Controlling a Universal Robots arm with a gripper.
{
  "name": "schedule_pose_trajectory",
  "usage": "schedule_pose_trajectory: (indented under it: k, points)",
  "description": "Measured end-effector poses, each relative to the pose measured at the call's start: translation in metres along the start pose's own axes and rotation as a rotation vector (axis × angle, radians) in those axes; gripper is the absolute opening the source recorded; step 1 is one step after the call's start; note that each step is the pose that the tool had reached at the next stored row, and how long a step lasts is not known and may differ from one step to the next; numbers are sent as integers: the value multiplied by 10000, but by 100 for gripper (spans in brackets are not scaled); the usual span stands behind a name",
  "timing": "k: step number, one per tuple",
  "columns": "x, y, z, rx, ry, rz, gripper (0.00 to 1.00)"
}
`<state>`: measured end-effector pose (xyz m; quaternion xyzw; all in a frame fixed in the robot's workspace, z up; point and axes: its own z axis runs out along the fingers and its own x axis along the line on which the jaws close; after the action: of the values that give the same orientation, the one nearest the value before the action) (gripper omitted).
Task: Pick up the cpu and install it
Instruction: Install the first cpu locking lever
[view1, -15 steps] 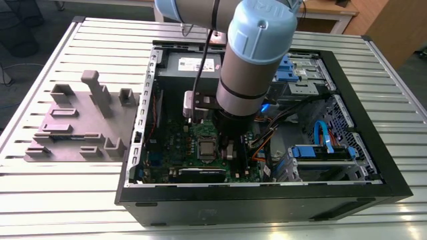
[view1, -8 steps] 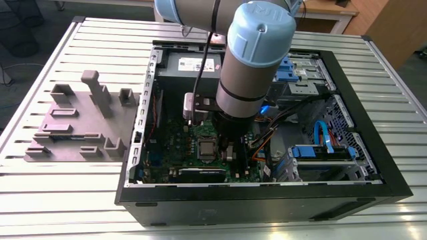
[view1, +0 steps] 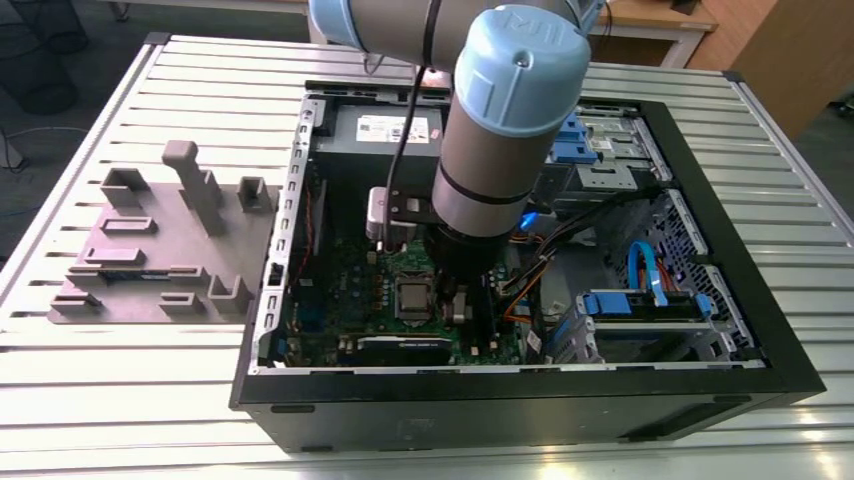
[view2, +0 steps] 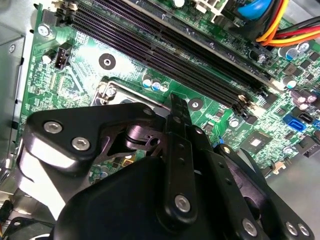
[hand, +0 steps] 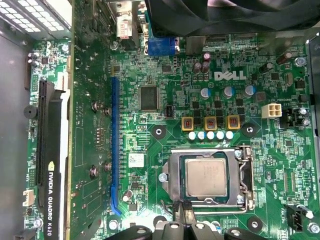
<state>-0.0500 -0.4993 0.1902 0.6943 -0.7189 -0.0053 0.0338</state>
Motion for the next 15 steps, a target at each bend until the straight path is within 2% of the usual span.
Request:
schedule_pose_trajectory:
  k: [15]
  points:
    - [-3,-33,11,3,-6,-19,10]
